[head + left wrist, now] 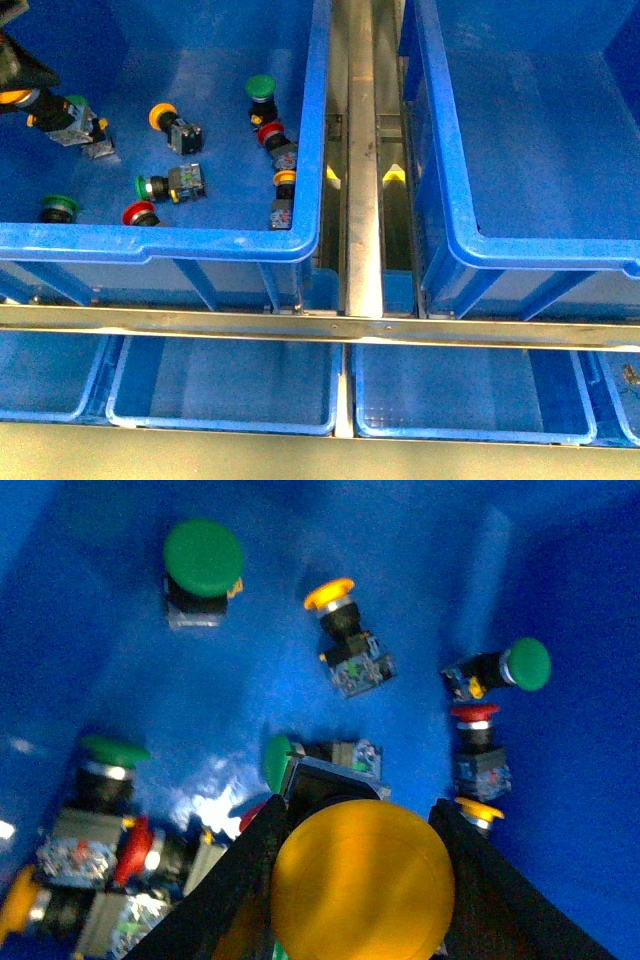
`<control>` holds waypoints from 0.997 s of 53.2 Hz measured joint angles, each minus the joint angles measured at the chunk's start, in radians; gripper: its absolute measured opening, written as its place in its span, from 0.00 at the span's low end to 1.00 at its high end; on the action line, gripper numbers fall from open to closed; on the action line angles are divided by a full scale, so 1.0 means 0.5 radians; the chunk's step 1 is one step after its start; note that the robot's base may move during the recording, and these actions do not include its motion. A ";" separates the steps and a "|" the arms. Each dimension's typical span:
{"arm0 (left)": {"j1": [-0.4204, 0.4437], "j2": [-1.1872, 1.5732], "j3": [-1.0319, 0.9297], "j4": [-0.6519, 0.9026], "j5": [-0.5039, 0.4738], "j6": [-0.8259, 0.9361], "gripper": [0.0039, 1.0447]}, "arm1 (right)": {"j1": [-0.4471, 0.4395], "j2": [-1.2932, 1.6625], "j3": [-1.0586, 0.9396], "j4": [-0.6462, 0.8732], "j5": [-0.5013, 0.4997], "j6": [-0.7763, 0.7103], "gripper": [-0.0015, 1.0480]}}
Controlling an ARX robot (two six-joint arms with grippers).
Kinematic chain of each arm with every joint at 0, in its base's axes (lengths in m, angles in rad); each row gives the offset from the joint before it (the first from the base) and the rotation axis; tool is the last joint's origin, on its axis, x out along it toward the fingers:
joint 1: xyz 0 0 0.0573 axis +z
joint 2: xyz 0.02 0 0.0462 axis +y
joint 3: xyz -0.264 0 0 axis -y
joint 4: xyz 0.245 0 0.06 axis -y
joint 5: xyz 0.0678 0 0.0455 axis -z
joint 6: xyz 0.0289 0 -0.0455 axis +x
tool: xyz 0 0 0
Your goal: Pick red and yellow buttons and place in box
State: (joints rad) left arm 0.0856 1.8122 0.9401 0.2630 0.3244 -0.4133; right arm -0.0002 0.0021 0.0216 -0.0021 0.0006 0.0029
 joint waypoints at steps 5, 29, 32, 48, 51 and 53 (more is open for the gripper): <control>-0.044 -0.124 -0.132 0.010 0.078 -0.176 0.33 | 0.000 0.000 0.000 0.000 0.000 0.000 0.93; -0.800 -0.308 -0.138 0.216 0.073 -1.097 0.33 | 0.000 0.000 0.000 0.000 0.000 0.000 0.93; -0.896 -0.270 -0.108 0.240 0.054 -1.156 0.33 | 0.000 0.000 0.000 0.000 0.000 0.000 0.93; -1.200 -0.140 0.153 0.343 0.026 -1.348 0.33 | 0.000 0.000 0.000 0.000 0.000 0.000 0.93; -1.228 -0.101 0.205 0.370 0.024 -1.389 0.33 | 0.000 0.000 0.000 0.000 0.000 0.000 0.93; -1.246 -0.063 0.253 0.389 0.021 -1.420 0.33 | 0.000 0.000 0.000 0.000 0.000 0.000 0.93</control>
State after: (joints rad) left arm -0.5373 1.7809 1.0664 0.4576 0.3347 -1.1233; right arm -0.0002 0.0021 0.0216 -0.0021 0.0006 0.0029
